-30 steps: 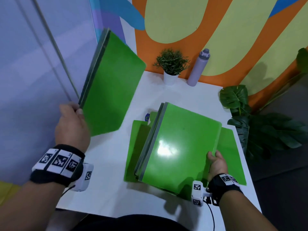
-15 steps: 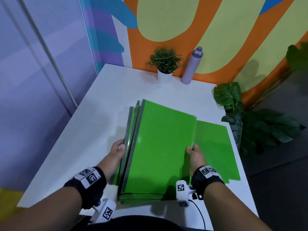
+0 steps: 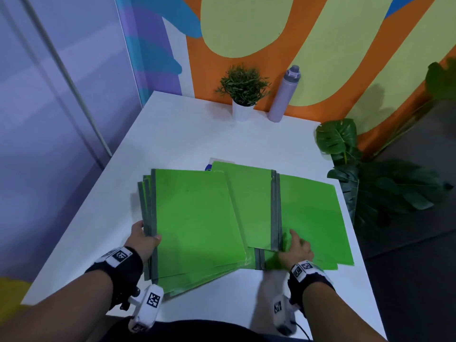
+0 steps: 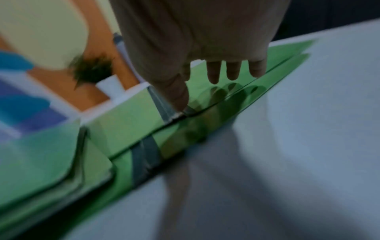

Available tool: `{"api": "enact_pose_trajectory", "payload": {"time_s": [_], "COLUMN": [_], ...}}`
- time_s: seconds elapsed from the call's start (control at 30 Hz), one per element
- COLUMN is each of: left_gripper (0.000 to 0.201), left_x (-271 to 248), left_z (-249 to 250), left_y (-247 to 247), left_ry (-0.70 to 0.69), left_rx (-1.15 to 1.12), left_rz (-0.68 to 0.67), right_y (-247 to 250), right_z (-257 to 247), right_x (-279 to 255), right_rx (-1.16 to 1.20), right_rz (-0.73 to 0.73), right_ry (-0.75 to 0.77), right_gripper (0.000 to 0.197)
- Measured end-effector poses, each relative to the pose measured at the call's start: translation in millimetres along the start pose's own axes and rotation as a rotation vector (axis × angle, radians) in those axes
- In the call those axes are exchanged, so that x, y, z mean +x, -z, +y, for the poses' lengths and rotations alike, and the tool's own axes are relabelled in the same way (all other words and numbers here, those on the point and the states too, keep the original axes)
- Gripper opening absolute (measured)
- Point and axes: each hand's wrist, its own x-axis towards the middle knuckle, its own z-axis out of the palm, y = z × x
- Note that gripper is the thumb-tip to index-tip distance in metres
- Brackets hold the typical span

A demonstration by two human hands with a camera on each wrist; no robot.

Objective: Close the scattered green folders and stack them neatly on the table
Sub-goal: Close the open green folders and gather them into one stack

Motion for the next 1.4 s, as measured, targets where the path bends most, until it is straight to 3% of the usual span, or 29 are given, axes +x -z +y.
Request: {"api": "enact_pose_trajectory", "payload": {"time_s": [0.1,0.33,0.4,0.6,0.7,0.8,0.9,0.97,1.03,1.07,1.13,1.23,1.33,1.4], "left_gripper": [0.063,0.062,0.061,0.061,0.061,0.056,0.036,0.032,0.037,0.054,0.098,0.118,0.107,0.093], "left_x": [6.7,14.0,17.0,19.7,20.4,20.1,21.1,30.9,59.6,66.6,38.5,12.2,16.2,22.0], "left_z": [-8.3,-12.3,-13.9,-8.3,-5.9,-4.8,-3.1,-8.2,-26.9,-30.3,-7.5,9.0,0.5,-3.0], "left_y": [-3.3,-2.3,-1.1,-7.7,-15.2,-23.5,-29.9,-33.1,-36.6,-36.7,-33.0,-33.4,-38.5,-39.7], "left_ry": [0.018,0.012,0.012,0.065,0.066,0.065,0.083,0.106,0.124,0.145,0.216,0.164,0.213,0.23], "left_rx": [-0.02,-0.06,-0.106,-0.256,-0.261,-0.256,-0.28,-0.297,-0.369,-0.405,-0.369,-0.075,0.062,0.061], "left_rz": [0.009,0.026,0.027,0.02,0.02,0.012,-0.049,-0.086,-0.098,-0.09,-0.115,-0.107,-0.008,0.029], "right_y": [-6.3,-3.6,2.8,63.5,90.7,96.7,76.9,49.2,13.3,-2.4,-26.6,-42.7,-38.2,-24.5], "right_z": [-0.7,-8.4,-7.0,-44.7,-72.9,-93.5,-104.1,-104.7,-98.3,-94.8,-86.7,-75.5,-61.6,-49.5], "right_x": [-5.3,6.4,7.8,-3.8,-12.7,-29.7,-49.8,-62.0,-72.0,-78.5,-86.5,-86.2,-70.7,-56.2], "right_rx": [-0.235,-0.39,-0.267,0.579,0.806,0.702,0.356,0.084,-0.111,-0.17,-0.239,-0.307,-0.321,-0.303], "right_rz": [-0.02,-0.052,0.027,0.493,0.687,0.739,0.695,0.611,0.448,0.333,0.156,-0.036,0.004,0.072], "right_ry": [0.142,0.254,0.277,0.183,0.394,0.762,1.143,1.299,1.415,1.448,1.483,1.519,1.475,1.214], "right_gripper": [0.094,0.088,0.088,0.052,0.061,0.066,0.058,0.06,0.061,0.053,0.032,0.028,0.051,0.072]}}
